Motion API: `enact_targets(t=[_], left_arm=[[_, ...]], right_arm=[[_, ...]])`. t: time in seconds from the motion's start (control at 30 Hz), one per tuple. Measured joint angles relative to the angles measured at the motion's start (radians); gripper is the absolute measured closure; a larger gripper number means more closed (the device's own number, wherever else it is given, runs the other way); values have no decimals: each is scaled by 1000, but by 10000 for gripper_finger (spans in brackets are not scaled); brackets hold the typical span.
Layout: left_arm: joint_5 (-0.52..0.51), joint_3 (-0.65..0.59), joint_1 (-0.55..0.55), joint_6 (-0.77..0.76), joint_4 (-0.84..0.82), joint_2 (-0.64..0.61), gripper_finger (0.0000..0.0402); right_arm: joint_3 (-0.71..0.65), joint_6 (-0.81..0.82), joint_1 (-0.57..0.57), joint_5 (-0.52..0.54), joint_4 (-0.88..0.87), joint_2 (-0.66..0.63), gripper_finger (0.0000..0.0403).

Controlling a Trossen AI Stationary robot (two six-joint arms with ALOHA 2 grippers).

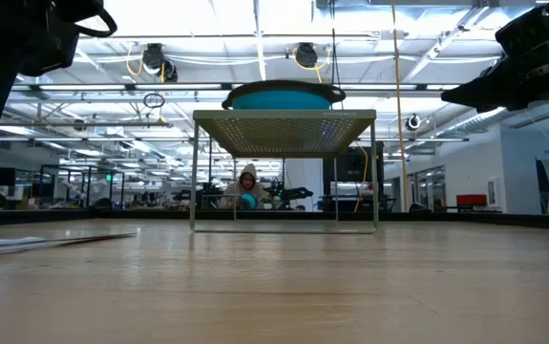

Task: Pick & Place Fruit
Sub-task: Put the table knife on the shelf

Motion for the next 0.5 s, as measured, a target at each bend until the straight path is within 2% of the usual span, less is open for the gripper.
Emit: enact_targets(t=[0.1,0.5], left_arm=[[0,0,3,39,0,0,169],[-1,0,42,39,1,0,169]], right_arm=[[0,0,0,0,-1,0,403],[0,2,0,0,-3,0,403]])
